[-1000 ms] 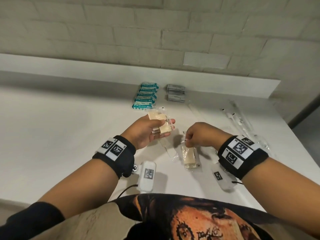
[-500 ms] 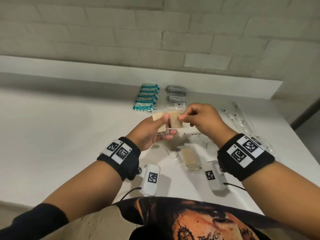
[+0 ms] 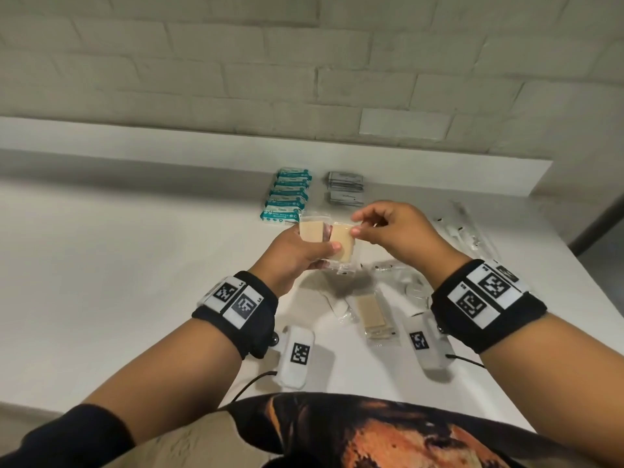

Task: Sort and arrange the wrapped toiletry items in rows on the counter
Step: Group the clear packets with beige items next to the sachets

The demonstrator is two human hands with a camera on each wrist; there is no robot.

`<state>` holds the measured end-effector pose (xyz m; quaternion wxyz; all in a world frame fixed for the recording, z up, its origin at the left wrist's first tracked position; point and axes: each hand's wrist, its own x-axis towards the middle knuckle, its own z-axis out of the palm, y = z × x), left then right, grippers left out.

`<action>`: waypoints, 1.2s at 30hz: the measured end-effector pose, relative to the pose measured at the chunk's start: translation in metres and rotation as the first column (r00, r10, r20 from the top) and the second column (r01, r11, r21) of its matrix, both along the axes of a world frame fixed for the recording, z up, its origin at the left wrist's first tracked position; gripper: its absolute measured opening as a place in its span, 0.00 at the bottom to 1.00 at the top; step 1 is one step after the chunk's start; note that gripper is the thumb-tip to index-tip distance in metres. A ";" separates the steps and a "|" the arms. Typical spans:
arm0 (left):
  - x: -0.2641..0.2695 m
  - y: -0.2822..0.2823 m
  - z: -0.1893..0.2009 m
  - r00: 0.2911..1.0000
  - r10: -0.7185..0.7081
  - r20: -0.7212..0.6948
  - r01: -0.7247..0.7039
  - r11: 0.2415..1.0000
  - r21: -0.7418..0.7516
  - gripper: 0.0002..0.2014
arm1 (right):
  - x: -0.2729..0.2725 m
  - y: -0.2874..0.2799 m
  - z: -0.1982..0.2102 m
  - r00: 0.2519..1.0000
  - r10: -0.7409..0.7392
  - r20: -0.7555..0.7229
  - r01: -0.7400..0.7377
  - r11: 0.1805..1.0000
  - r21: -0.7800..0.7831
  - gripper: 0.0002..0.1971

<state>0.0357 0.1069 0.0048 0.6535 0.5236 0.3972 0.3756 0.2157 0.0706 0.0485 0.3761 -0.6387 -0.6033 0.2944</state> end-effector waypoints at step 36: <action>-0.004 -0.002 -0.009 0.986 -0.121 0.112 0.142 0.969 -0.202 0.14 | 0.009 -0.003 -0.021 0.924 0.082 0.374 0.002 0.976 -0.219 0.11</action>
